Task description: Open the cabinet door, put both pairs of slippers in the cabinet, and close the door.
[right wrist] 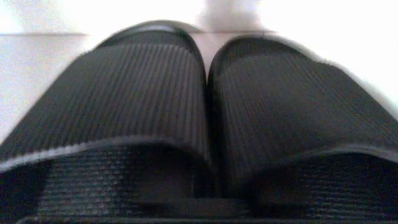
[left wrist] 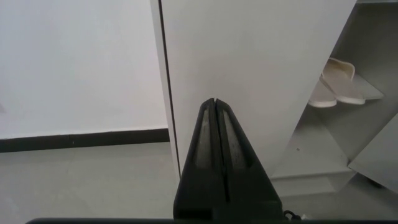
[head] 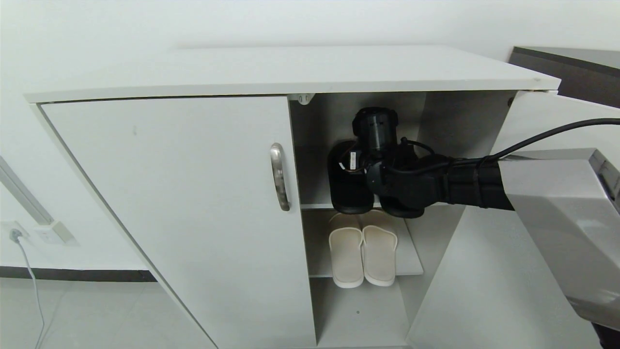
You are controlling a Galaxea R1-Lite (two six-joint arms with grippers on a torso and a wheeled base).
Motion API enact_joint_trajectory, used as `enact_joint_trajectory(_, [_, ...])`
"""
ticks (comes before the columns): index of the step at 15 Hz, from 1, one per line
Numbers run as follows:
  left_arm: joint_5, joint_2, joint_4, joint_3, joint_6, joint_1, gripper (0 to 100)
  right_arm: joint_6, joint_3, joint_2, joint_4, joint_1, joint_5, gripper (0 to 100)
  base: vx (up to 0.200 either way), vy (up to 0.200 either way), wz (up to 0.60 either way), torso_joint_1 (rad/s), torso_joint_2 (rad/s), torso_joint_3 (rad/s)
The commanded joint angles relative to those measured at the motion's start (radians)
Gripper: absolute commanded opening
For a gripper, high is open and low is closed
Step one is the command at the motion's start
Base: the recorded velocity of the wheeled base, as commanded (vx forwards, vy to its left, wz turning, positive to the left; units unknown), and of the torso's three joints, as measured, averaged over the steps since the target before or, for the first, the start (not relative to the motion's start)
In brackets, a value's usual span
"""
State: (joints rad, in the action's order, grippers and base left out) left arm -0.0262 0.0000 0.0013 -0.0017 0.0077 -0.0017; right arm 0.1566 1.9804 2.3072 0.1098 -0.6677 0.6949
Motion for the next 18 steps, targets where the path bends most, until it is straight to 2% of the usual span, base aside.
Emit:
enact_joint_trajectory(1, [0.0,0.0,0.0,0.0,0.0,0.0,0,0.001,-0.003,-0.003,-0.016,-0.001,0.0,100,0.0,0.0,0.0,0.0,0.0,0.0])
enact_joint_trajectory(5, [0.0,0.0,0.0,0.0,0.0,0.0,0,0.004,-0.037,-0.042,-0.015,-0.021,0.002,100,0.0,0.0,0.0,0.0,0.0,0.0])
enact_joint_trajectory(9, [0.0,0.0,0.0,0.0,0.0,0.0,0,0.023,-0.15,-0.123,-0.012,-0.052,0.009,100,0.0,0.0,0.0,0.0,0.0,0.0])
enact_joint_trajectory(12, [0.0,0.0,0.0,0.0,0.0,0.0,0,0.047,-0.284,-0.221,-0.005,-0.078,0.014,100,0.0,0.0,0.0,0.0,0.0,0.0])
enact_joint_trajectory(13, [0.0,0.0,0.0,0.0,0.0,0.0,0,0.047,-0.393,-0.292,0.042,-0.099,0.021,100,0.0,0.0,0.0,0.0,0.0,0.0])
enact_joint_trajectory(15, [0.0,0.0,0.0,0.0,0.0,0.0,0,0.046,-0.436,-0.321,0.065,-0.109,0.021,100,0.0,0.0,0.0,0.0,0.0,0.0])
enact_joint_trajectory(16, [0.0,0.0,0.0,0.0,0.0,0.0,0,0.043,-0.612,-0.439,0.13,-0.15,0.023,100,0.0,0.0,0.0,0.0,0.0,0.0])
enact_joint_trajectory(18, [0.0,0.0,0.0,0.0,0.0,0.0,0,0.046,-0.741,-0.54,0.176,-0.187,0.023,100,0.0,0.0,0.0,0.0,0.0,0.0])
